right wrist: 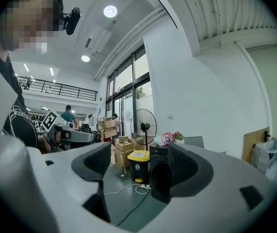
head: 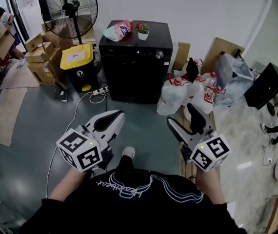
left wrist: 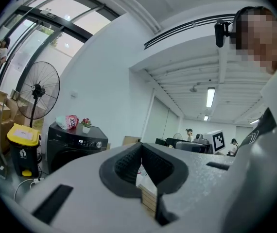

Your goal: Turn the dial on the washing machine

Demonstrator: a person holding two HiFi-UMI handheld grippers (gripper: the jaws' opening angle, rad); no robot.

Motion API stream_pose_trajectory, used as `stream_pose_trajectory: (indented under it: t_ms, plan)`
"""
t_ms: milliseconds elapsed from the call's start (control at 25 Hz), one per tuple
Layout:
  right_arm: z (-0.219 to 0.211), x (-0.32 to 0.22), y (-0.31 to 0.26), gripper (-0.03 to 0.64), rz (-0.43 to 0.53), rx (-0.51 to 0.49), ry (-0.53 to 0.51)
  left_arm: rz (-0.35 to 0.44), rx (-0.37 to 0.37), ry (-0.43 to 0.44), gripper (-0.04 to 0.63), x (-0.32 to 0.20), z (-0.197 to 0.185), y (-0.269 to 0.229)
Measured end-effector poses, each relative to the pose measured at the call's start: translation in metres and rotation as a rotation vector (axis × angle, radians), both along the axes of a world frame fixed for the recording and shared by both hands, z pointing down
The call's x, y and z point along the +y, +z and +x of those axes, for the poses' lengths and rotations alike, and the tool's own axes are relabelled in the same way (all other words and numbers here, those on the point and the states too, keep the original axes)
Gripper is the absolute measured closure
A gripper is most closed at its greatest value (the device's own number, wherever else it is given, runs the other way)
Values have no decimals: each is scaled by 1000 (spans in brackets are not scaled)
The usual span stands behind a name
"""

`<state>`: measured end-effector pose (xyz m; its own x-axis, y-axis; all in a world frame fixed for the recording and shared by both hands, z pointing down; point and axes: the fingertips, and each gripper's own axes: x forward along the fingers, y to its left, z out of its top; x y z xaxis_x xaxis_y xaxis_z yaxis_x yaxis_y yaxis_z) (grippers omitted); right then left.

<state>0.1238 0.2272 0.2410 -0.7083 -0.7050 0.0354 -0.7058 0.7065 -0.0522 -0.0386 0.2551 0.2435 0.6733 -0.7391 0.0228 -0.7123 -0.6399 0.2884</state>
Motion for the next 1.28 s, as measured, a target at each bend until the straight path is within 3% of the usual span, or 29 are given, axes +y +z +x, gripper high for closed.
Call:
stream_pose_trajectory:
  t_ms: [440,840,1280]
  plan:
    - [-22,-160,44,249,-137,0,95,-143,5,30,591,-177,-29,49]
    - [-48,-266,76,248,-164,81,186,-120,-40,33,591,-300,-73,73]
    - [-44,-330,104,250,-152,170,271,-135,-70,22,591,-367,-80,103]
